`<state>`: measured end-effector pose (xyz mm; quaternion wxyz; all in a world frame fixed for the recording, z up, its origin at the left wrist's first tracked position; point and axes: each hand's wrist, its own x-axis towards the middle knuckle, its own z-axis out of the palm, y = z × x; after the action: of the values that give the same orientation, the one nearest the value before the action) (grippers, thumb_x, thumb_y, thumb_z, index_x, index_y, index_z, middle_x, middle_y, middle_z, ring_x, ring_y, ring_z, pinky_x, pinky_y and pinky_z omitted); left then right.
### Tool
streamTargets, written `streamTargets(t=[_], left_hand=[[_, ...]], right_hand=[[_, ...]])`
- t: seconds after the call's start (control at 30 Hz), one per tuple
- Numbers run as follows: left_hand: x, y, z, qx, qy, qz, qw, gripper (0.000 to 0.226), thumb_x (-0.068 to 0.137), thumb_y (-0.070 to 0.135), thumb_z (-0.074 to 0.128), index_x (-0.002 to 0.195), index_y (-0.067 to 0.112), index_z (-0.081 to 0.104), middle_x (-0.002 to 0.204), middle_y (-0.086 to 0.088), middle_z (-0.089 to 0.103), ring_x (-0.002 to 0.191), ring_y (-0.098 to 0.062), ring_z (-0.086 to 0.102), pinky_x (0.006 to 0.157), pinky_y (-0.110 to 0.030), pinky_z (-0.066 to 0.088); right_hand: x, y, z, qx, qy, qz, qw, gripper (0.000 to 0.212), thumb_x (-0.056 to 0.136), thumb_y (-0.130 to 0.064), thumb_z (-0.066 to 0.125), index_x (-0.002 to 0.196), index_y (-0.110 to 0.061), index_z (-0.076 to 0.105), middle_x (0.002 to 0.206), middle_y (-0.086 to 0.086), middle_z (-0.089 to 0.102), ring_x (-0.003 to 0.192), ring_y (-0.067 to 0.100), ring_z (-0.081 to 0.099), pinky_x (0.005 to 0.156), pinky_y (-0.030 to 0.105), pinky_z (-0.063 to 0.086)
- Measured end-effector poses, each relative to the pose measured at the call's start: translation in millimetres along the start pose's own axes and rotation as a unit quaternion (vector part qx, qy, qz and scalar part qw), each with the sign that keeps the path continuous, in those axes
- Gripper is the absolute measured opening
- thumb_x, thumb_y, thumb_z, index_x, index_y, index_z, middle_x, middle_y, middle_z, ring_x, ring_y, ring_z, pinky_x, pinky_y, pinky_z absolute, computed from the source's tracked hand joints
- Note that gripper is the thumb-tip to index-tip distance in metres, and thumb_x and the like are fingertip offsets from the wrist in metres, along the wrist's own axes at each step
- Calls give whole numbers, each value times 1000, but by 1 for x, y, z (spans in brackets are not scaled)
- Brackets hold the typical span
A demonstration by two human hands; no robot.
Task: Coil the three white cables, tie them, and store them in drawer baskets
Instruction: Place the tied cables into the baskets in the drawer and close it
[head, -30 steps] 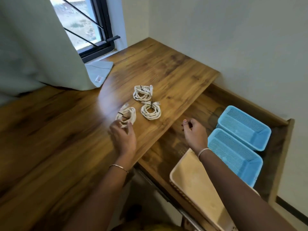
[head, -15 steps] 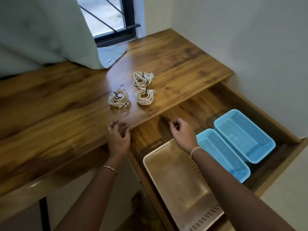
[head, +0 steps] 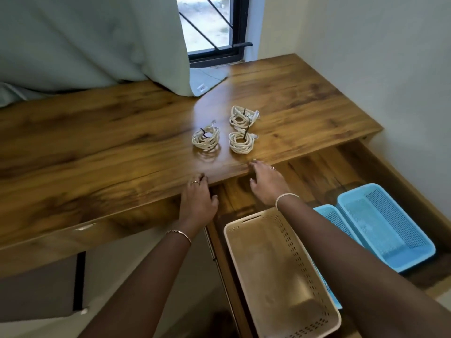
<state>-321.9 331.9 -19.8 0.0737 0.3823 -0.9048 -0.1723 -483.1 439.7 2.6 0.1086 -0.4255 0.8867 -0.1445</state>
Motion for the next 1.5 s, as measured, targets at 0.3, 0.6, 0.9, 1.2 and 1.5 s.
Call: streamTargets(t=[0.3, 0.6, 0.9, 1.2, 1.5], left_hand=[[-27, 32, -12, -55, 27, -68, 996, 58, 91, 29, 57, 142, 12, 37, 148, -9, 37, 135, -26, 35, 110, -37, 33], [-71, 102, -10, -228, 143, -191, 944, 39, 86, 17, 66, 122, 7, 55, 125, -10, 58, 120, -25, 52, 100, -32, 41], [-69, 127, -6, -387, 159, -286, 862, 39, 91, 13, 58, 129, 9, 51, 130, -7, 56, 119, -22, 53, 93, -28, 42], [-4, 103, -21, -399, 177, -310, 845, 35, 99, 24, 36, 130, 19, 52, 124, -7, 59, 110, -28, 56, 93, -38, 45], [93, 64, -23, -382, 228, -373, 815, 29, 95, 29, 48, 118, 17, 60, 121, -7, 63, 109, -29, 58, 94, -41, 48]], right_hand=[[-16, 18, -20, 65, -21, 30, 997, 52, 92, -29, 56, 140, -15, 39, 142, 8, 45, 130, 27, 44, 106, 42, 40], [-45, 70, -57, 167, -81, -11, 983, 43, 92, -27, 57, 132, -16, 47, 128, 4, 60, 118, 21, 56, 100, 37, 45], [-36, 86, -77, 248, -68, -22, 966, 43, 93, -24, 57, 135, -14, 50, 131, 6, 58, 120, 21, 54, 99, 29, 41], [20, 62, -63, 264, -76, -17, 961, 48, 90, -26, 59, 136, -18, 48, 137, 6, 46, 121, 23, 51, 104, 42, 44], [88, 33, -27, 272, -26, 35, 961, 56, 88, -28, 65, 135, -10, 42, 135, 15, 45, 124, 30, 46, 106, 42, 39]])
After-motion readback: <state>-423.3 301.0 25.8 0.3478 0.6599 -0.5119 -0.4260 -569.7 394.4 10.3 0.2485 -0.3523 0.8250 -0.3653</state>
